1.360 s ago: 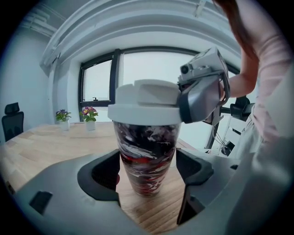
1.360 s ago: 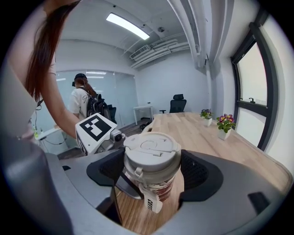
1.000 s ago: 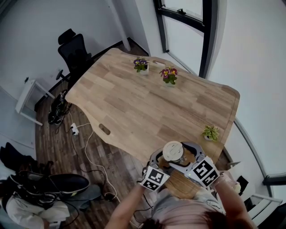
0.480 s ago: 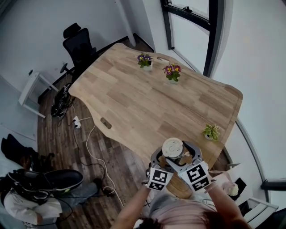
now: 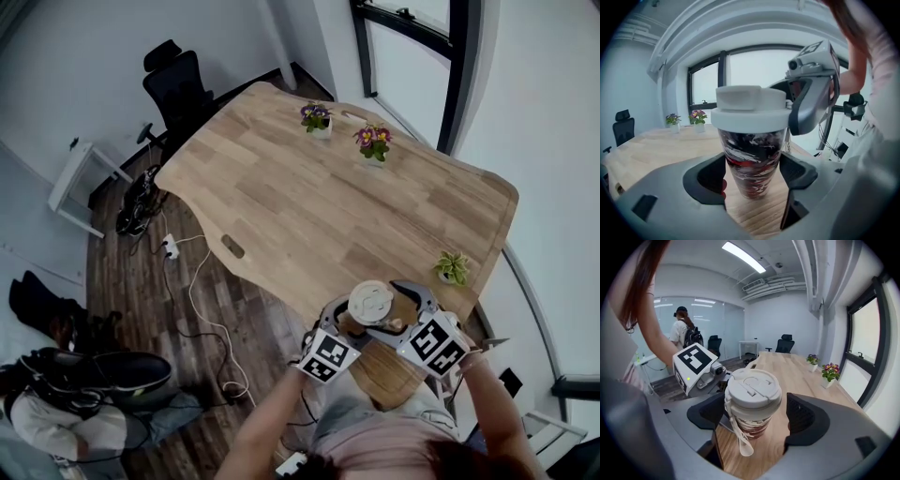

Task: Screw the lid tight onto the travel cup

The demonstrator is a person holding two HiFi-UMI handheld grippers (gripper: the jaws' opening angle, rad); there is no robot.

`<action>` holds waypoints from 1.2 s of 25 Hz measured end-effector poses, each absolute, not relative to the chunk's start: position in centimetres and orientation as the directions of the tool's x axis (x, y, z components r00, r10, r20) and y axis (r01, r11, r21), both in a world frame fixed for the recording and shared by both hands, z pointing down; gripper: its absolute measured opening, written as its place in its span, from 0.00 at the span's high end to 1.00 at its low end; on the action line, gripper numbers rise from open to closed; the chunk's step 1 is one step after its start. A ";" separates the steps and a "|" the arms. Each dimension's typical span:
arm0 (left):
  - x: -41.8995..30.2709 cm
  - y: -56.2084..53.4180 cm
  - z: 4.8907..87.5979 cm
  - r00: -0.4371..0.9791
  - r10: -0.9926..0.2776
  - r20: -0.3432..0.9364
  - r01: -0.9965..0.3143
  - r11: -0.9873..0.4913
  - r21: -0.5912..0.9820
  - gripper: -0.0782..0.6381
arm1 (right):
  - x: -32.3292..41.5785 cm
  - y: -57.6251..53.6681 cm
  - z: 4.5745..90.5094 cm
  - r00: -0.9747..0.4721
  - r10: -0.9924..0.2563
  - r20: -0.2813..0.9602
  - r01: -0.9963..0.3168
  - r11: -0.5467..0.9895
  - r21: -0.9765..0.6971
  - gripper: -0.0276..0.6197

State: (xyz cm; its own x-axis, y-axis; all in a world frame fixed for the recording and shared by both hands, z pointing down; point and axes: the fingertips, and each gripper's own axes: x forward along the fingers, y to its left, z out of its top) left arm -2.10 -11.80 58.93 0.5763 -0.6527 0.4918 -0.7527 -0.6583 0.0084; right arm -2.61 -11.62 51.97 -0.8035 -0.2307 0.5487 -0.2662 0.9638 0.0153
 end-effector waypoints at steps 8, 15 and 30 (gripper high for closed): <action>-1.6 -11.2 59.2 0.691 -0.483 0.537 -0.573 -0.820 0.000 0.39 | -3.4 -11.1 51.9 -0.810 -0.203 0.551 -0.254 0.967 -0.017 0.39; -1.5 -11.4 59.2 0.671 -0.537 0.511 -0.620 -0.785 -0.012 0.40 | -3.2 -11.5 51.8 -0.763 -0.428 0.484 -0.491 0.871 -0.003 0.39; -1.5 -11.4 59.4 0.714 -0.408 0.569 -0.497 -0.868 0.000 0.40 | -2.2 -11.0 52.3 -0.770 -0.292 0.567 -0.377 0.925 -0.036 0.39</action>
